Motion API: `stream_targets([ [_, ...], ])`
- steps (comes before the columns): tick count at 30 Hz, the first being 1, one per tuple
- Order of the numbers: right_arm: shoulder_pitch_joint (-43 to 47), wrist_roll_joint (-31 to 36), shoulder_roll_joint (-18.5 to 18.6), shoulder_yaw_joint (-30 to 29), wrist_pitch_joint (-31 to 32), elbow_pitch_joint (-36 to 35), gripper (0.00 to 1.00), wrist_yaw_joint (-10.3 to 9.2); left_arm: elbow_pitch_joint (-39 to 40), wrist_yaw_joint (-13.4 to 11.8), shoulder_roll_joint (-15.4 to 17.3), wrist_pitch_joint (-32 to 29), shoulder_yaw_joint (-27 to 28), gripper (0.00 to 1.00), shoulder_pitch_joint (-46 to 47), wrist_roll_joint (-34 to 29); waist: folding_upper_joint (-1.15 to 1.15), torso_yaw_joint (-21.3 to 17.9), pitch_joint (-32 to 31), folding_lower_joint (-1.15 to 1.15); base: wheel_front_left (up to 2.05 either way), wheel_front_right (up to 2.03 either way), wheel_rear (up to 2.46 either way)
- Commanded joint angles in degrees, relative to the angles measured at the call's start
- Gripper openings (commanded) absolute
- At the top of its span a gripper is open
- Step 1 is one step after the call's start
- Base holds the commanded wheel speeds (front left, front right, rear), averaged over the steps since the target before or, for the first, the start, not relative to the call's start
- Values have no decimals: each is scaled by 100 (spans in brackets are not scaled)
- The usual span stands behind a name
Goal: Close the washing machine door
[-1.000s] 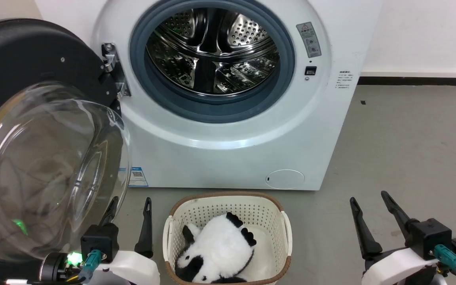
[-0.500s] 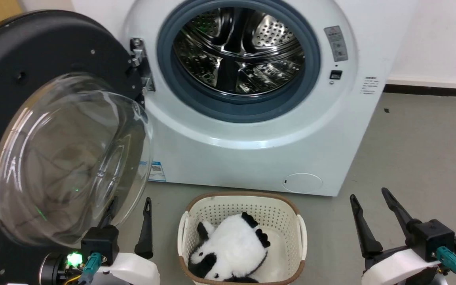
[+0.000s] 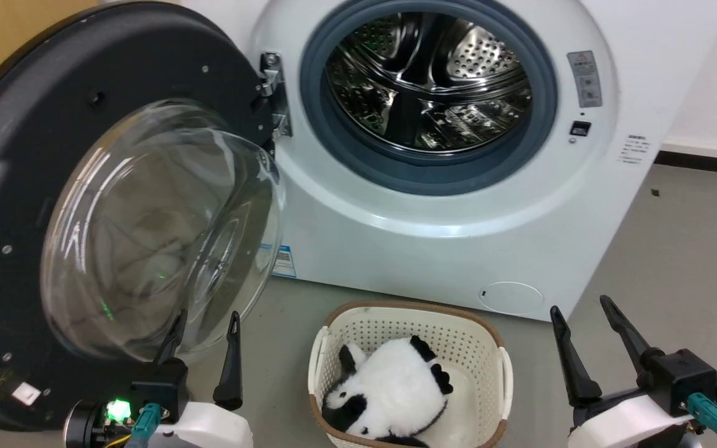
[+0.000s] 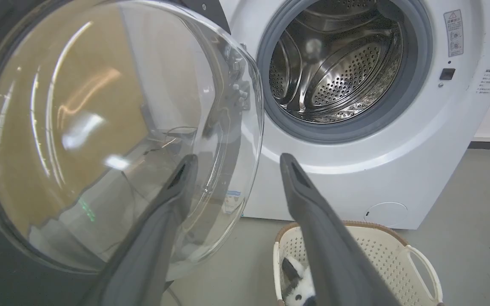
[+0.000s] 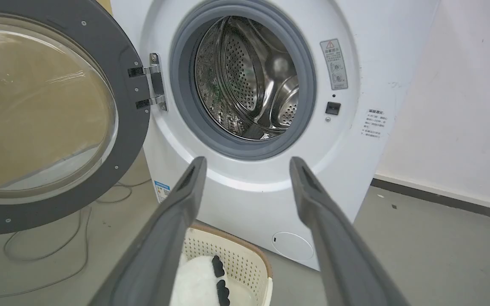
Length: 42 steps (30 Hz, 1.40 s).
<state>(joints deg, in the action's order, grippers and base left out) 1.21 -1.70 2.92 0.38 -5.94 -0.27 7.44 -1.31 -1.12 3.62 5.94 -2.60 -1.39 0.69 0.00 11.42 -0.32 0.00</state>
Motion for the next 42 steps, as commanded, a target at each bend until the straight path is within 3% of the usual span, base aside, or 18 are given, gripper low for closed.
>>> stream_targets([
  [1,58,-35,-2,13,-53,12,100,2,-12,-36,36,50,-5,100,-54,28,0,60,-6,0,0,0,0],
  [42,-219,-28,-3,551,-566,260,100,3,202,-328,129,564,15,100,-296,146,0,1214,101,0,0,0,0],
])
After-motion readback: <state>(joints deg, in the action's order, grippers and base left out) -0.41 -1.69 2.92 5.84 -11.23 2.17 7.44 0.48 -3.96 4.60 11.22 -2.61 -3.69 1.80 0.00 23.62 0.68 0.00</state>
